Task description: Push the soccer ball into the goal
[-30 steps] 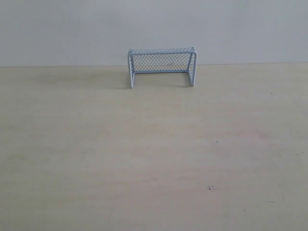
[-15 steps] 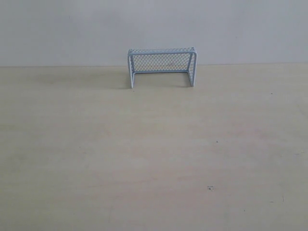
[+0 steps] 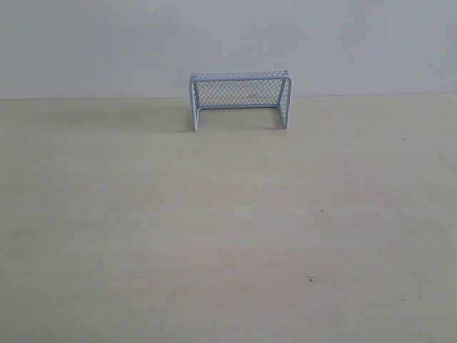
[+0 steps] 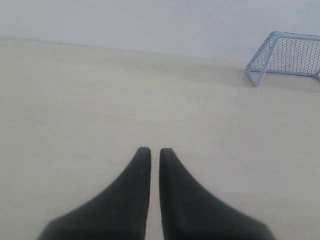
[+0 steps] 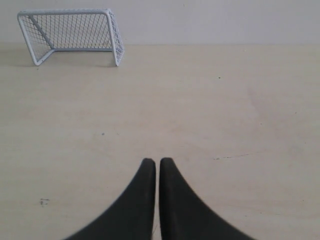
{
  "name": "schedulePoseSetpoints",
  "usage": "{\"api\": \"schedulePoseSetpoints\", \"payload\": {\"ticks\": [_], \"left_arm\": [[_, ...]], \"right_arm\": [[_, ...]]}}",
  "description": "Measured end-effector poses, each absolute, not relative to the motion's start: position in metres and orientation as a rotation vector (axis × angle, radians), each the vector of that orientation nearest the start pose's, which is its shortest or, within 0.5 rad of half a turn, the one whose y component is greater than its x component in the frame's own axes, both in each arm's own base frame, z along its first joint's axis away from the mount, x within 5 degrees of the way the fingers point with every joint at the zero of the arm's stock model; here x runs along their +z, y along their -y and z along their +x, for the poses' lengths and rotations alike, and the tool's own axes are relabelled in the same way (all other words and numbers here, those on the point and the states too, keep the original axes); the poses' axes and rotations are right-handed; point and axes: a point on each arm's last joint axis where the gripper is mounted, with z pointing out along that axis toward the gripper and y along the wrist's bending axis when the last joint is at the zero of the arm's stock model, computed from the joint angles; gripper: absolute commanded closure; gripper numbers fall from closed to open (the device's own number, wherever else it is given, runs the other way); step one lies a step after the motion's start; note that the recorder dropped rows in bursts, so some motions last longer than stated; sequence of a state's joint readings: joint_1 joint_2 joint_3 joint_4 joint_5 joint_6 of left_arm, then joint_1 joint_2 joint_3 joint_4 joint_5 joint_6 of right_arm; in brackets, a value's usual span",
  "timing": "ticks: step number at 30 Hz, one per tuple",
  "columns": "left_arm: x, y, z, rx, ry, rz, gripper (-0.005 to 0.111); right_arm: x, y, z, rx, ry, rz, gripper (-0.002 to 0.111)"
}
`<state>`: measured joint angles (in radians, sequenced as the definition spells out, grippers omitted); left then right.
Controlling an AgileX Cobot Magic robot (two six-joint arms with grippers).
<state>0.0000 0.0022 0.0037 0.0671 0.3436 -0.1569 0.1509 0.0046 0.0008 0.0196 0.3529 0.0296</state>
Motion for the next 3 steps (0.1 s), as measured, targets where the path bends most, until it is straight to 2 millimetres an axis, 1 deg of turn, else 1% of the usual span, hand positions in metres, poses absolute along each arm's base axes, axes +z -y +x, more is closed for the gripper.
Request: {"api": "schedulePoseSetpoints", "payload": {"ticks": [3], "left_arm": [[0.1809,-0.0021,0.0537,-0.045,-1.83,-0.102,0.1]], "right_arm": [[0.1809,-0.0087,0.0528,0.145,-1.842,-0.1,0.108]]}}
